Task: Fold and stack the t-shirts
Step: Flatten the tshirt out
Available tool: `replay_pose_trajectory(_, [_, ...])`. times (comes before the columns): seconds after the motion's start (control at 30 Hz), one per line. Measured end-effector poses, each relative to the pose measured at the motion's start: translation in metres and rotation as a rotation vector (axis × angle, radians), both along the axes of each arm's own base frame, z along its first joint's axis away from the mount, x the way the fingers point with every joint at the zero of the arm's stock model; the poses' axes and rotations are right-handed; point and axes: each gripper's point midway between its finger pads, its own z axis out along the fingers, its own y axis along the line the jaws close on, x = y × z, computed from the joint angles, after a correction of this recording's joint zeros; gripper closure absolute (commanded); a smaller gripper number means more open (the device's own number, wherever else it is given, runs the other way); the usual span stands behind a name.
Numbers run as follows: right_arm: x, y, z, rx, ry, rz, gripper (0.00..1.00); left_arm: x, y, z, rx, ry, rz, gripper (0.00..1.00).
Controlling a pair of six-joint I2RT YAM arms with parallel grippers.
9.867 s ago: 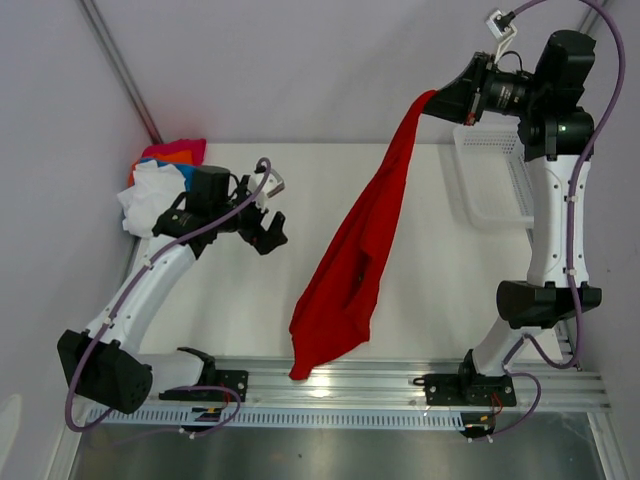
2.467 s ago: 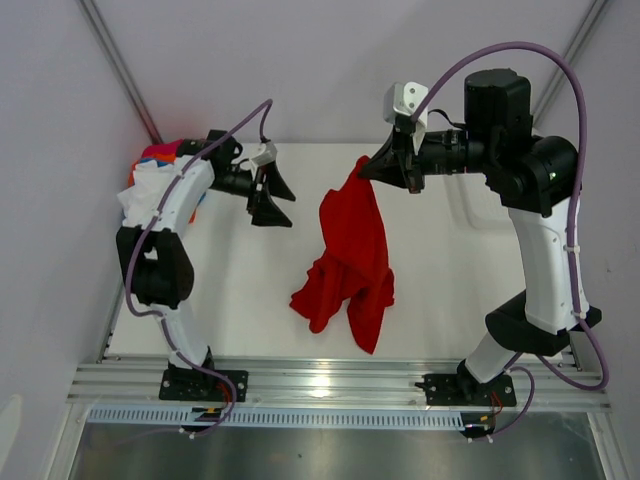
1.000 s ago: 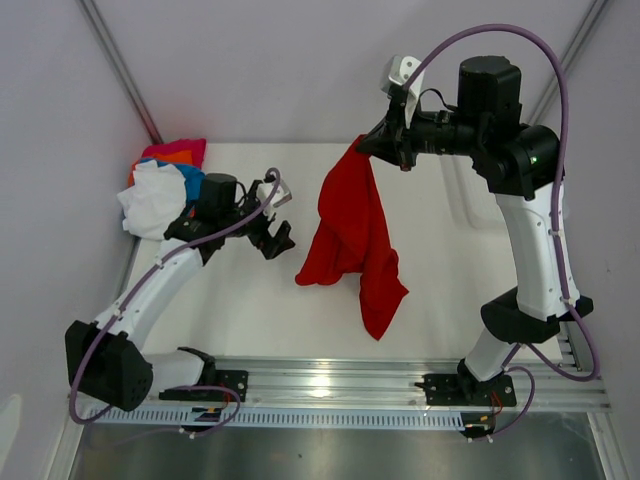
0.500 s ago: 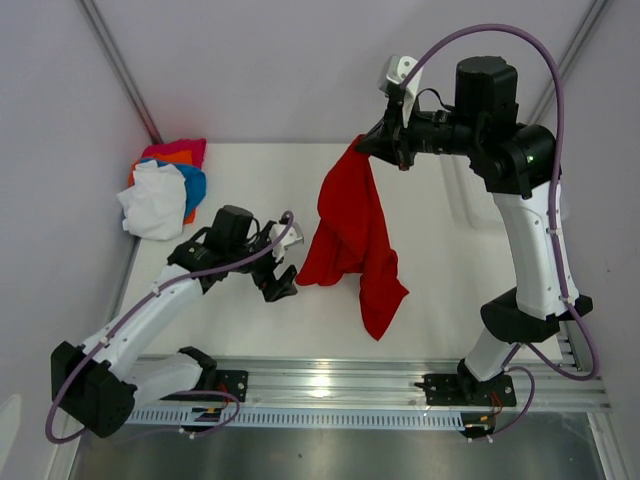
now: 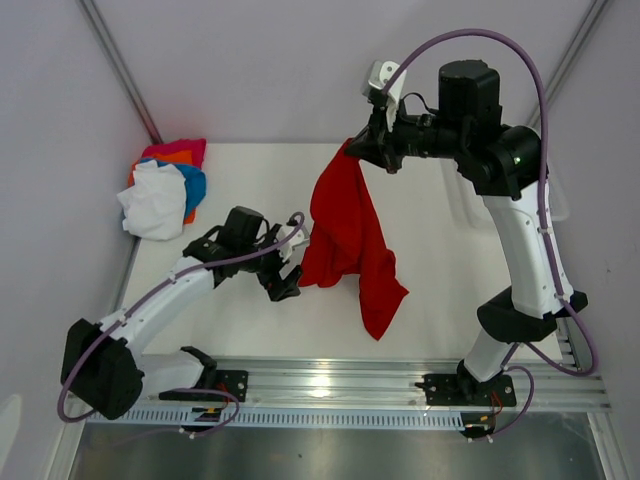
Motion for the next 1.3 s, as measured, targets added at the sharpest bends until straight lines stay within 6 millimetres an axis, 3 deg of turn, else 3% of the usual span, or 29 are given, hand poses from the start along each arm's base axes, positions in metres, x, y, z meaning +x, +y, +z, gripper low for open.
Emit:
replay_pose_trajectory(0.17, [0.002, 0.000, -0.001, -0.006, -0.003, -0.014, 1.00, 0.012, -0.009, -0.020, 0.014, 0.048, -0.004, 0.01])
replay_pose_trajectory(0.37, [0.004, -0.001, -0.001, -0.009, -0.005, -0.025, 1.00, 0.032, -0.023, -0.022, -0.011, 0.043, 0.000, 0.02])
replay_pose_trajectory(0.4, [0.004, -0.001, -0.001, -0.009, -0.006, -0.026, 1.00, 0.034, -0.025, -0.021, -0.022, 0.040, 0.002, 0.08])
replay_pose_trajectory(0.5, [0.005, -0.002, -0.001, -0.010, -0.007, -0.032, 1.00, 0.038, -0.031, -0.020, -0.048, 0.042, 0.003, 0.96])
replay_pose_trajectory(0.53, [0.005, -0.002, -0.001, -0.011, -0.008, -0.033, 1.00, 0.039, -0.032, -0.019, -0.053, 0.049, 0.005, 1.00])
replay_pose_trajectory(0.67, [0.006, -0.002, -0.001, -0.012, -0.009, -0.039, 1.00, 0.048, -0.037, -0.016, -0.064, 0.057, 0.007, 1.00])
replay_pose_trajectory(0.83, [0.007, -0.003, -0.001, -0.016, -0.015, -0.042, 1.00, 0.061, -0.019, -0.008, -0.067, 0.032, 0.070, 1.00])
replay_pose_trajectory(0.93, [0.009, -0.004, -0.003, -0.023, -0.023, -0.050, 1.00, 0.075, 0.008, 0.014, -0.067, -0.025, 0.151, 1.00])
replay_pose_trajectory(1.0, [0.012, -0.007, -0.005, -0.032, -0.024, -0.062, 1.00, 0.090, 0.031, 0.042, -0.079, -0.083, 0.219, 1.00])
replay_pose_trajectory(1.17, [0.027, -0.024, -0.020, -0.067, -0.005, -0.118, 1.00, 0.128, 0.108, 0.140, -0.108, -0.330, 0.440, 1.00])
replay_pose_trajectory(1.23, [0.038, -0.037, -0.028, -0.085, 0.011, -0.170, 1.00, 0.129, 0.134, 0.176, -0.109, -0.424, 0.512, 1.00])
replay_pose_trajectory(1.3, [0.050, -0.048, -0.038, -0.108, 0.015, -0.228, 1.00, 0.123, 0.146, 0.205, -0.109, -0.494, 0.548, 1.00])
